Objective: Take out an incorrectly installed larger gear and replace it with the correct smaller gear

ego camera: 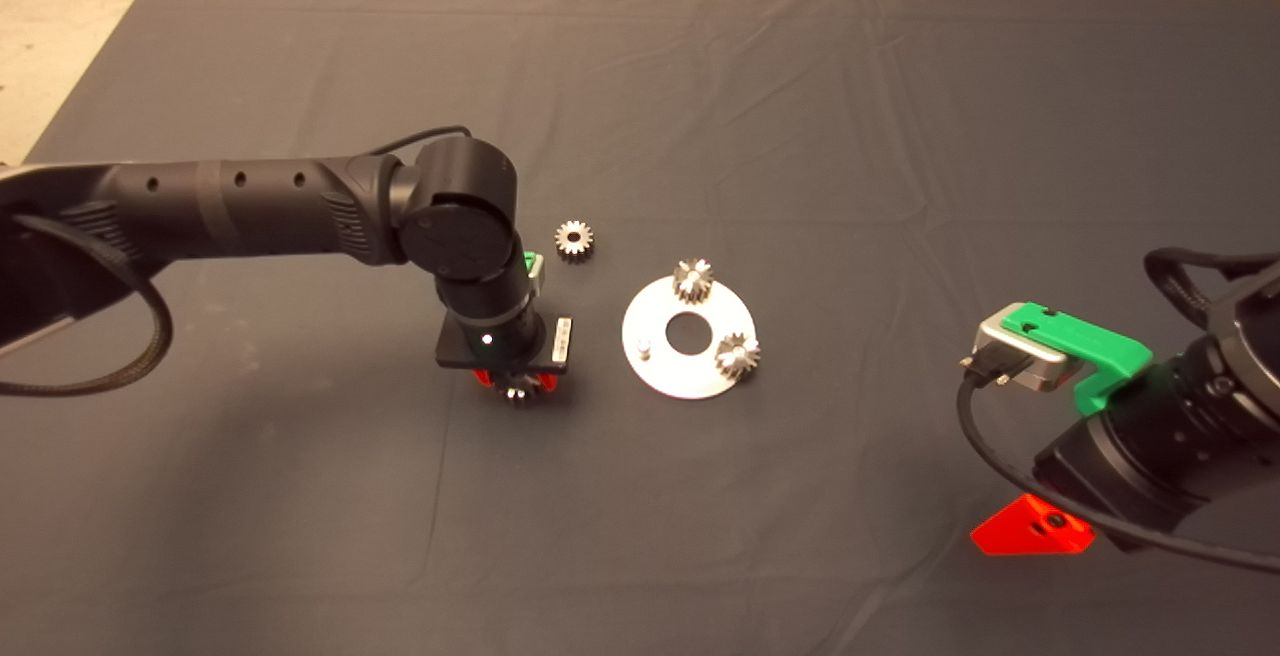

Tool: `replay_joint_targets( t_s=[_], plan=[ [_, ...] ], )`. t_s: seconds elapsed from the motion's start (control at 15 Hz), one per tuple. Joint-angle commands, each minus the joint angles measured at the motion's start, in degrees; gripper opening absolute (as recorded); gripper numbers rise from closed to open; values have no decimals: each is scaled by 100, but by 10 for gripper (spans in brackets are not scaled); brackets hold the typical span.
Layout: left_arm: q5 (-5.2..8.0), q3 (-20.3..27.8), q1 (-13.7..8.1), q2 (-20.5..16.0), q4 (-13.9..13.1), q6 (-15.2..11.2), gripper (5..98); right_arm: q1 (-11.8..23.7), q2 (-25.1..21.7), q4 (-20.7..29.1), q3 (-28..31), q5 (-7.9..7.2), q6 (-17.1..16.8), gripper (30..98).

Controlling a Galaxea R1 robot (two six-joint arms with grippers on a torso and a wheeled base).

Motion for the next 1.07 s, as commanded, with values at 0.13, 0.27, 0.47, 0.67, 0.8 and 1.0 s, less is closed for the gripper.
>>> replay_joint_targets(
  t_s=[0.13, 0.27, 0.47, 0.67, 0.8, 1.0],
  plan=[
    [334, 83, -65, 9, 85, 9, 441, 91, 7, 185, 21, 12, 6, 977],
    [334, 83, -65, 9, 94, 0, 441, 91, 7, 185, 20, 12, 6, 977],
    [316, 83, -65, 9, 94, 0, 441, 91, 7, 185, 23, 12, 15, 977],
    [316, 92, -65, -9, 94, 5, 441, 91, 7, 185, 18, 12, 6, 977],
    [307, 101, -65, -18, 94, 9, 441, 91, 7, 185, 23, 12, 7, 977],
    [290, 162, -65, -79, 85, 0, 466, 91, 7, 185, 14, 12, 15, 977]
  ],
)
